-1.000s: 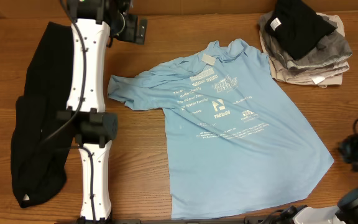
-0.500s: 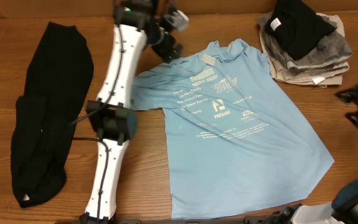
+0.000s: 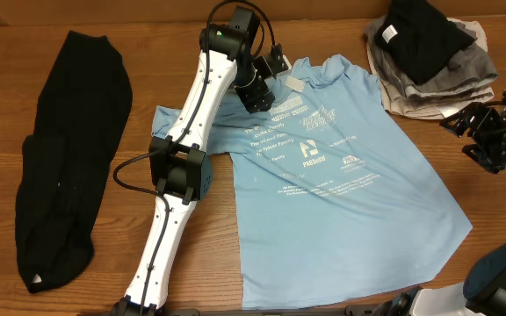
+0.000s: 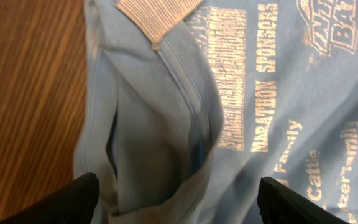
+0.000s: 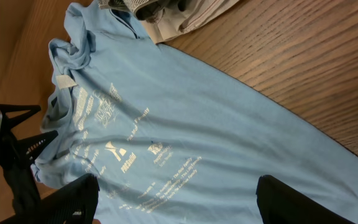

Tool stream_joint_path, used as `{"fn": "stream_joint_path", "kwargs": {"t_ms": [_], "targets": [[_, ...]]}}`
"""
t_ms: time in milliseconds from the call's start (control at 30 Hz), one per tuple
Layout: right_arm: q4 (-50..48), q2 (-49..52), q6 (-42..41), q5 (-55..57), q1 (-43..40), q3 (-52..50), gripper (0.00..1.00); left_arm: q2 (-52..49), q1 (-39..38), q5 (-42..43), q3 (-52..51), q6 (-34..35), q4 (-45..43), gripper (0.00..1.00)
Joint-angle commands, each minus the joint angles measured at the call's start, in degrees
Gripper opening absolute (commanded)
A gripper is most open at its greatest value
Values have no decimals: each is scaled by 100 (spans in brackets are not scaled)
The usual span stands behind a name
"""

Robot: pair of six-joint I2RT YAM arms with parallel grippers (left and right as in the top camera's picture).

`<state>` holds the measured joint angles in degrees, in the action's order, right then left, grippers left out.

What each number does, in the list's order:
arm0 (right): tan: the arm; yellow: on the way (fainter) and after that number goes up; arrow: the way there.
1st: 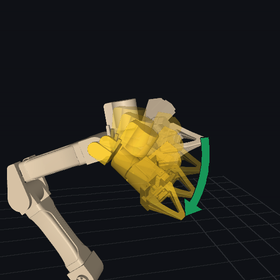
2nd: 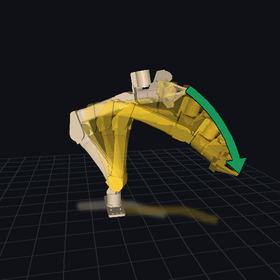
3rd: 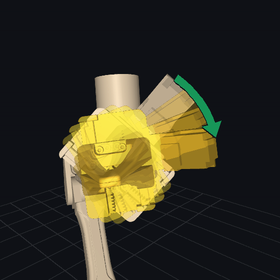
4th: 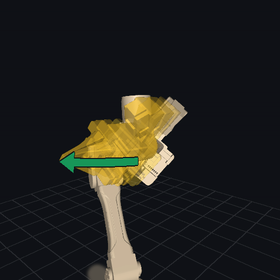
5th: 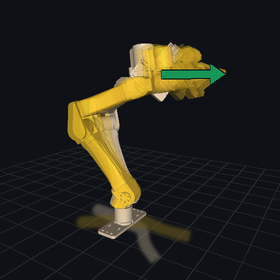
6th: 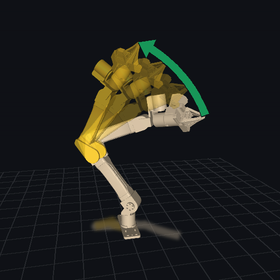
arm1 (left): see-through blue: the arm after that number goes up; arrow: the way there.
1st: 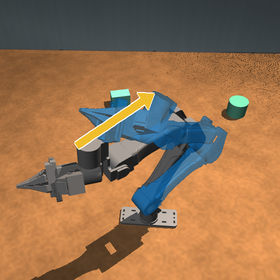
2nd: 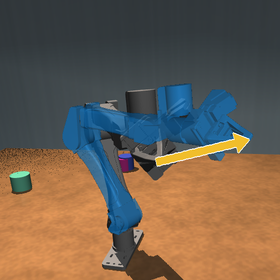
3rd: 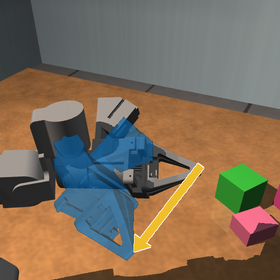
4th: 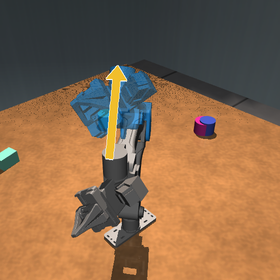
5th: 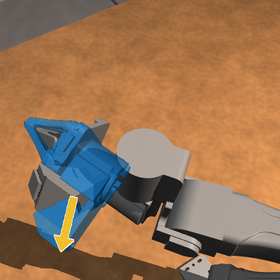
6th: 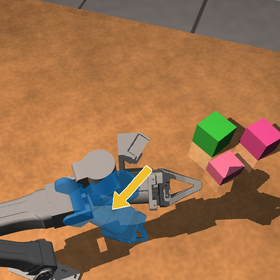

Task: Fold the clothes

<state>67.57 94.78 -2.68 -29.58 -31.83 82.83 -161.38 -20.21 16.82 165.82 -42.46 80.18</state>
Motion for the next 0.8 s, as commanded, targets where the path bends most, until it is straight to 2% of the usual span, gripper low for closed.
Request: {"fn": "stream_joint_path", "kwargs": {"t_ms": [0, 233, 333, 400, 567, 767], "targets": [[-22, -26, 81, 17, 22, 136, 85, -52, 26, -50, -240, -280, -105, 77], [-116, -26, 79, 17, 22, 136, 85, -52, 26, -55, -721, -297, -251, 53], [-125, -26, 79, 20, 22, 136, 85, -52, 26, -118, -737, -251, -372, 21], [-125, -26, 79, 20, 22, 136, 85, -44, 33, -271, -730, 33, -573, 4], [-127, -26, 79, 17, 22, 129, 85, 7, 79, -813, -678, 885, -1047, 4], [-120, -24, 74, 15, 72, 114, 84, 4, 295, -1547, -68, 2013, -1121, 4]]}}
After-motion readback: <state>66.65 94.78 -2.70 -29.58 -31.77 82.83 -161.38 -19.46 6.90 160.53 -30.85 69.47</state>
